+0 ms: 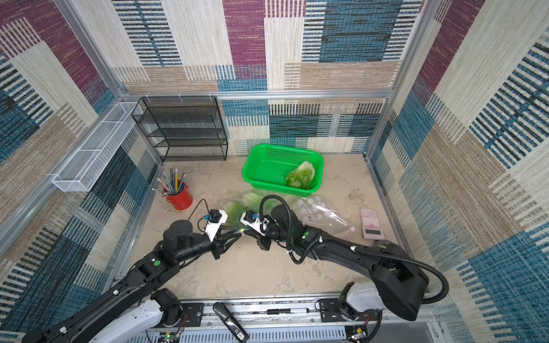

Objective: Open the zip-top bag and take out the chinese cabbages
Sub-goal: Adjust the zipper food storage bag at the center of the board.

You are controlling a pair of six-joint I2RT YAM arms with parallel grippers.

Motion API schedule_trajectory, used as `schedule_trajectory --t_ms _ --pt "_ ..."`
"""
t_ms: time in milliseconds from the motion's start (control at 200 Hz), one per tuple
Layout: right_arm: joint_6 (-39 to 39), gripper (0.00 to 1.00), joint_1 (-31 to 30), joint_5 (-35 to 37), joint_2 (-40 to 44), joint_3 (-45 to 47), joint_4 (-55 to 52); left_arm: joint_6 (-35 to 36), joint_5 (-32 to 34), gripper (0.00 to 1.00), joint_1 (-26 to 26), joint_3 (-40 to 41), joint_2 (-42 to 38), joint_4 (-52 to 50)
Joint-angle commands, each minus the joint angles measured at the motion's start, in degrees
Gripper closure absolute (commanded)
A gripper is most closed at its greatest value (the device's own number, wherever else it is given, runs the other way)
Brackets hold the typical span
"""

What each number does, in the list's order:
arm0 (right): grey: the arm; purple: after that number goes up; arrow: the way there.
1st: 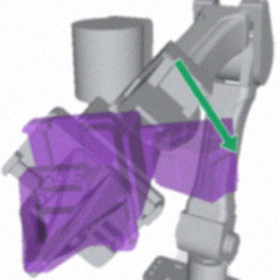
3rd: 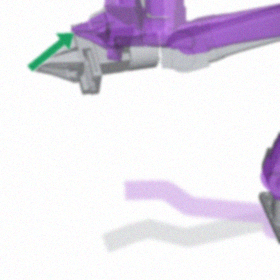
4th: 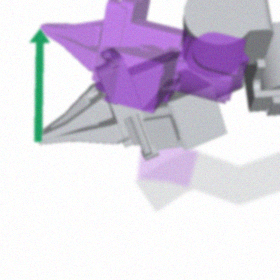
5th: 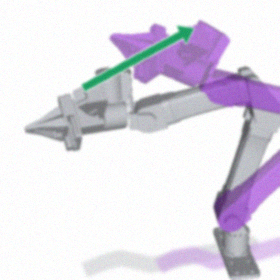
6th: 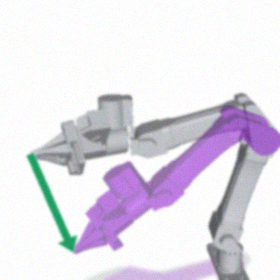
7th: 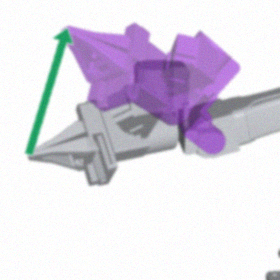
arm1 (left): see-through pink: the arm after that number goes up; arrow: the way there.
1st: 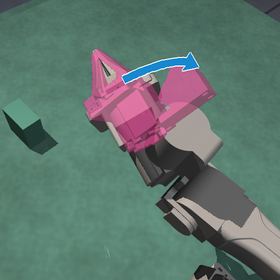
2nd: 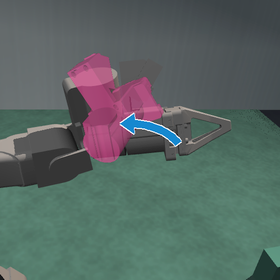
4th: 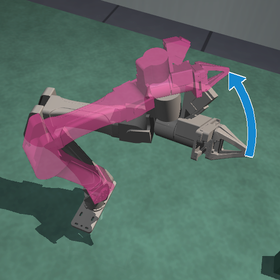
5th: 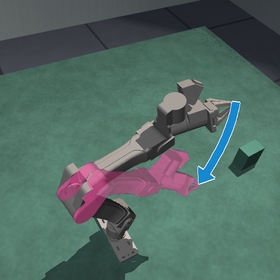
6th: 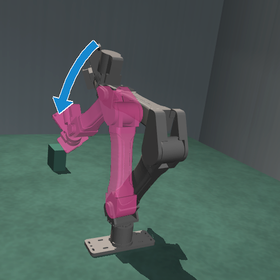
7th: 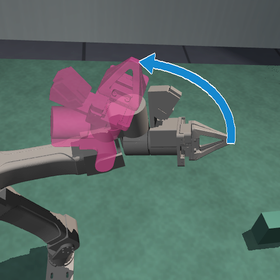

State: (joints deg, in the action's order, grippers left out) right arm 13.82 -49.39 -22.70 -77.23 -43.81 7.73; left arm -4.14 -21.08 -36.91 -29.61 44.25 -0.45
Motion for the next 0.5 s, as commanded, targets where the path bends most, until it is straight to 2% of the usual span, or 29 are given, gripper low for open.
schedule_trajectory --t_ms 0,100,381,496 --pt "0.50 1.00 0.13 -1.50 0.43 -0.57 0.85 2.51 1.37 0.66 -0.52 -0.76 0.82 1.15" --pt "0.59 0.99 0.08 -1.38 0.57 -0.53 0.71 3.23 1.48 0.70 -0.71 -0.97 1.35 1.15" --pt "0.68 0.99 0.22 -1.12 0.54 -0.83 0.71 3.27 1.63 0.92 -0.91 -0.57 1.20 1.15" --pt "0.86 0.98 0.24 -0.86 0.74 -0.85 0.45 3.26 1.83 0.95 -1.06 -0.37 0.93 1.15"
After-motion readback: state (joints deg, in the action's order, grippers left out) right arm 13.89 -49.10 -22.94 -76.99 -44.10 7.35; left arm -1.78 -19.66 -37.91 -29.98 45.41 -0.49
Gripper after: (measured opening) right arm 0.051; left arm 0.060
